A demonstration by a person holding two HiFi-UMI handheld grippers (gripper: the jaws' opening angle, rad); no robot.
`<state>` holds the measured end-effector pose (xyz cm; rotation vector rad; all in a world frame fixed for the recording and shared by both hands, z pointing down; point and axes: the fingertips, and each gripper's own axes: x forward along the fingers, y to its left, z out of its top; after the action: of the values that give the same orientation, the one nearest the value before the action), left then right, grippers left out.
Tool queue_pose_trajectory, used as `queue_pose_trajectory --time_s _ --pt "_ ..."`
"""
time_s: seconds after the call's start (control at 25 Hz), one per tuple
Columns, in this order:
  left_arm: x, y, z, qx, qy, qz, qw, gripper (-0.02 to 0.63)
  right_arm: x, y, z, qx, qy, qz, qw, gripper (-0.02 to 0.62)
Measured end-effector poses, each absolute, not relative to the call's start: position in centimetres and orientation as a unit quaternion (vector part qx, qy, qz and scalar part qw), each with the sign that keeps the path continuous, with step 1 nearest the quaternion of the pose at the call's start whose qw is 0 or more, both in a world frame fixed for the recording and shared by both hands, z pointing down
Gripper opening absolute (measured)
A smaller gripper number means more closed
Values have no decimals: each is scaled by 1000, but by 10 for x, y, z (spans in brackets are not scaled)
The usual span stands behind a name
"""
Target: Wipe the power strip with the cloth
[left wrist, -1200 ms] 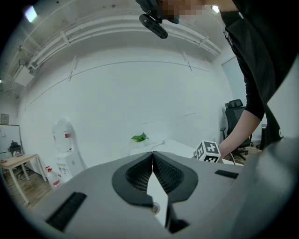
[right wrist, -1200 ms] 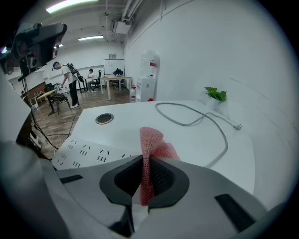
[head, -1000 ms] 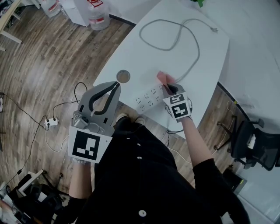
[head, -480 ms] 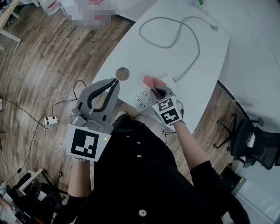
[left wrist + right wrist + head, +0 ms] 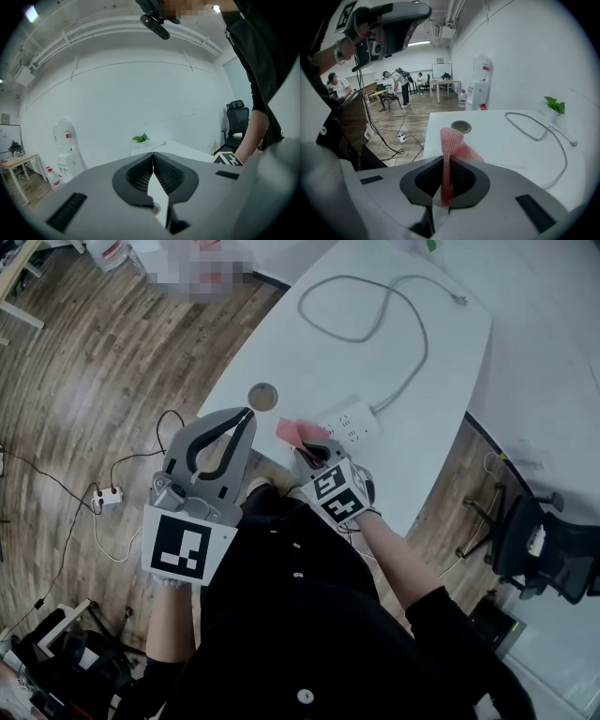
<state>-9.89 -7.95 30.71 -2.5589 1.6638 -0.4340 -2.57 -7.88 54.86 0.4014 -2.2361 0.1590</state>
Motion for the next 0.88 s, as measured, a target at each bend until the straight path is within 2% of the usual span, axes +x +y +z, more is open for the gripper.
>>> queue_pose_trajectory --time_s 0.4,0.88 --pt "-101 -78 309 -829 540 -139 31 15 -55 -41 553 104 -900 55 421 48" --pt "-98 -78 307 -834 532 -139 32 15 -50 -50 544 135 -905 63 399 48"
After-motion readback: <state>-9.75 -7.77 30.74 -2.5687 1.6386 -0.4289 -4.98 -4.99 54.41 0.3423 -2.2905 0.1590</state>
